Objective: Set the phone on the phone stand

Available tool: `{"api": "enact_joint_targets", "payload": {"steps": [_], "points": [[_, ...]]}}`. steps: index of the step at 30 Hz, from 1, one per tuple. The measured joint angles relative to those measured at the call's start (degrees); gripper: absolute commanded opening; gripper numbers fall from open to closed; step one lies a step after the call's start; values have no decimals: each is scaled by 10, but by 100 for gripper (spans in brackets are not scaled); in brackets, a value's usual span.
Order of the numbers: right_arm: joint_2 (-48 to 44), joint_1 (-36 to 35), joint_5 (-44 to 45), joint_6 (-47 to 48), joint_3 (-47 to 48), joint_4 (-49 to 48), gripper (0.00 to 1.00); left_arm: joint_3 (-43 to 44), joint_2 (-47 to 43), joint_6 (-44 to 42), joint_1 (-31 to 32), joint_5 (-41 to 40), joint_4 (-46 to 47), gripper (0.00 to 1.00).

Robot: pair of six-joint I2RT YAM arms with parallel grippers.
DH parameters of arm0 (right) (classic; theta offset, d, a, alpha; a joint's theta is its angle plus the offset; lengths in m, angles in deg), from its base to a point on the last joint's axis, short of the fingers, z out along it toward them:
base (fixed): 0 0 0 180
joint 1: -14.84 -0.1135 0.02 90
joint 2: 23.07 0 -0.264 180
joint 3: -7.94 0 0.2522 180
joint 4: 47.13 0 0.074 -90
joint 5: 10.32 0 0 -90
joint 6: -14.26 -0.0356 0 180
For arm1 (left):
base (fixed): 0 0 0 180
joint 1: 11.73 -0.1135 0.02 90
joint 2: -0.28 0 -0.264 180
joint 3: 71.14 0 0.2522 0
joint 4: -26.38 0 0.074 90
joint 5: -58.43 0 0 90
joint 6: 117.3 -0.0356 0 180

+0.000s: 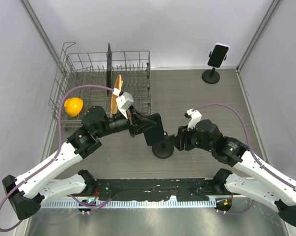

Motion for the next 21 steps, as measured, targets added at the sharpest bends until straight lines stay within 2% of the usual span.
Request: {"api": "enact_joint_targets", "payload": {"steps": [6,18,21], "points": [[8,-7,-8,4,-4,-16,49,-32,-17,-14,0,-5,-8,0],[17,-8,10,19,-6,-33,30,-38,-34,-27,0,-11,-17,0],[17,-8,15,26,-6,-34,22,-38,-33,-28,0,-11,-18,0]]}}
